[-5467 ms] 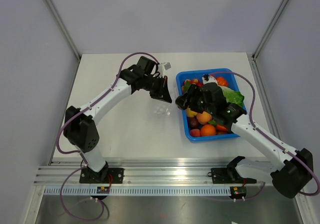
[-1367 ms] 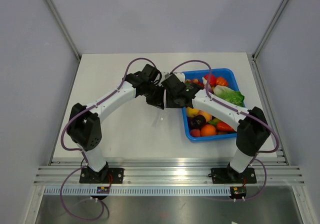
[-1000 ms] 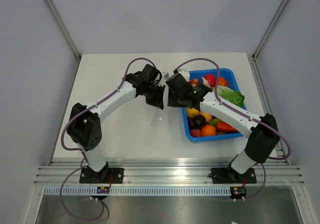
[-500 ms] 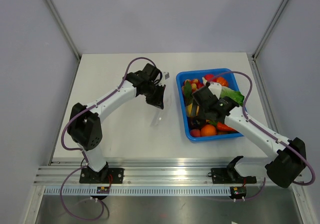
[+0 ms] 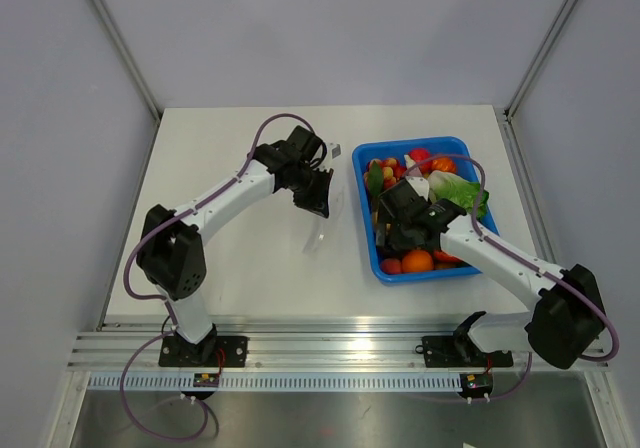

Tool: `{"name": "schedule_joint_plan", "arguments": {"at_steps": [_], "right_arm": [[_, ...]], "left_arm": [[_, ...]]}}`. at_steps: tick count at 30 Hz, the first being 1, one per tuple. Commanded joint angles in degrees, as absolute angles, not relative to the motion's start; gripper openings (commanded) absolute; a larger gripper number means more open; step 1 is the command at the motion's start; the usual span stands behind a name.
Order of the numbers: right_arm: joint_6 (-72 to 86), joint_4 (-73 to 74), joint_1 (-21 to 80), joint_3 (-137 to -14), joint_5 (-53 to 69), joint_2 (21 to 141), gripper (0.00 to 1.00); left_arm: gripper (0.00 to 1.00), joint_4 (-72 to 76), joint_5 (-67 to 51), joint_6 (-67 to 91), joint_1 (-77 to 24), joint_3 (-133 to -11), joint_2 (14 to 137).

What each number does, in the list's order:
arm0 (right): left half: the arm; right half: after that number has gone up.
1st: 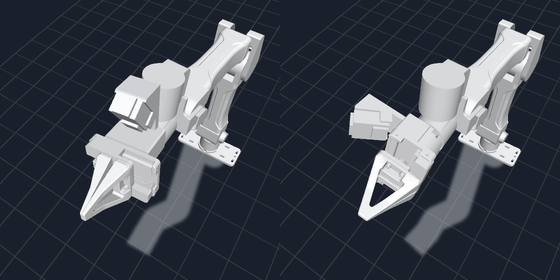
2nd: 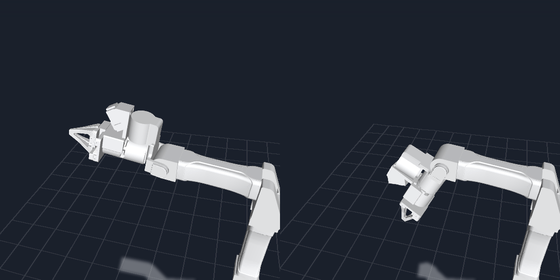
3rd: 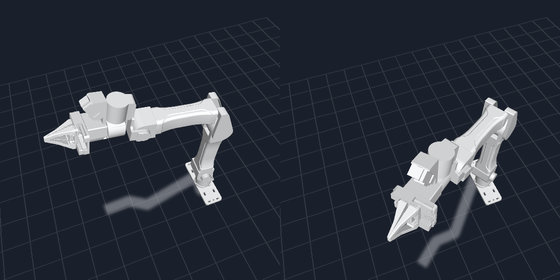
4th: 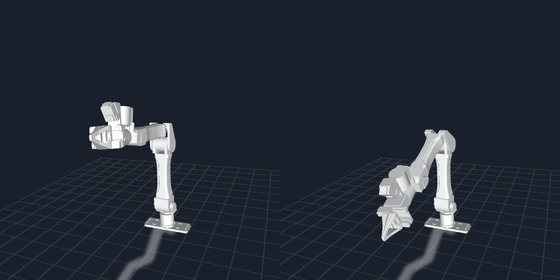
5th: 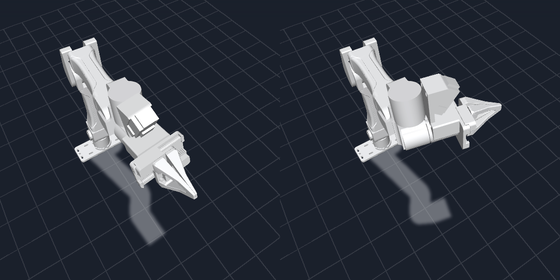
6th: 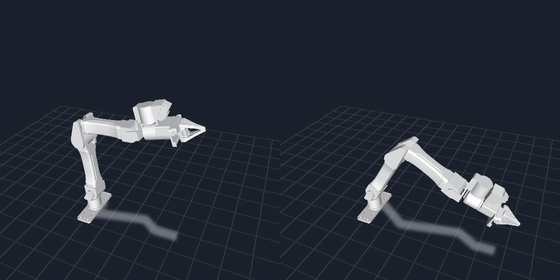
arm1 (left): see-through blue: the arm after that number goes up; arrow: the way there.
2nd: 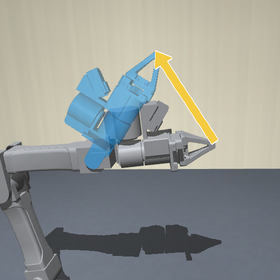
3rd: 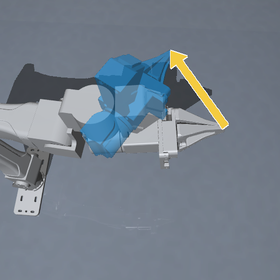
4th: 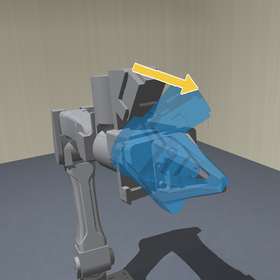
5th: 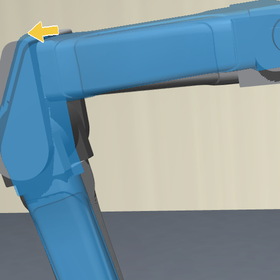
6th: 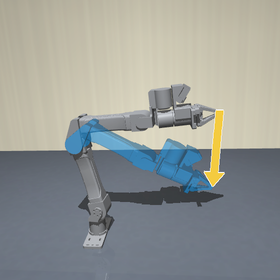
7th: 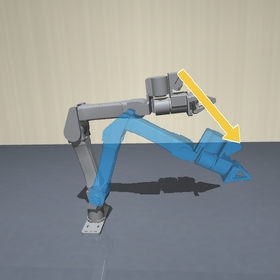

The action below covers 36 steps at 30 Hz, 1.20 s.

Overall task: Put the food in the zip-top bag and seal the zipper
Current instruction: Adjust the zipper food storage bag at the center of the board, then pick up the fake fruit from the bin.

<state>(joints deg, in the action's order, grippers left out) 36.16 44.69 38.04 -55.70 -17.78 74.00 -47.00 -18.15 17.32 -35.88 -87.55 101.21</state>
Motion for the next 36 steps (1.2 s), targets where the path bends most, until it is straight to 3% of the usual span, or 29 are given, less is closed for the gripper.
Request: {"name": "schedule_joint_plan", "arguments": {"at_steps": [1,6,7,10,20,29,36], "right_arm": [[34.45,42.54,38.06,-58.01,-16.35,75.85,0.87],[35.5,41.75,37.97,-56.96,-15.82,76.12,0.71],[35.68,41.75,38.06,-56.69,-15.73,75.85,0.62],[36.38,42.36,37.97,-56.34,-16.7,74.01,0.49],[33.84,43.95,38.32,-66.42,-17.32,67.85,0.46],[31.82,35.17,43.68,-80.14,-10.99,80.66,0.45],[33.92,29.19,43.68,-80.6,-6.51,87.1,0.44]], "left_arm": [[0.0,-46.41,-17.84,16.43,-36.12,-90.44,101.51],[0.0,-46.32,-17.75,16.43,-36.12,-90.53,101.43],[0.0,-46.32,-17.75,16.44,-36.12,-90.53,101.43],[0.0,-46.41,-17.75,16.35,-36.12,-90.7,101.43],[0.0,-46.23,-18.02,16.17,-36.12,-90.53,101.42],[0.0,-46.32,-18.28,16.44,-36.12,-90.79,101.16],[0.0,-46.32,-18.63,15.74,-36.12,-90.44,100.46]]}}
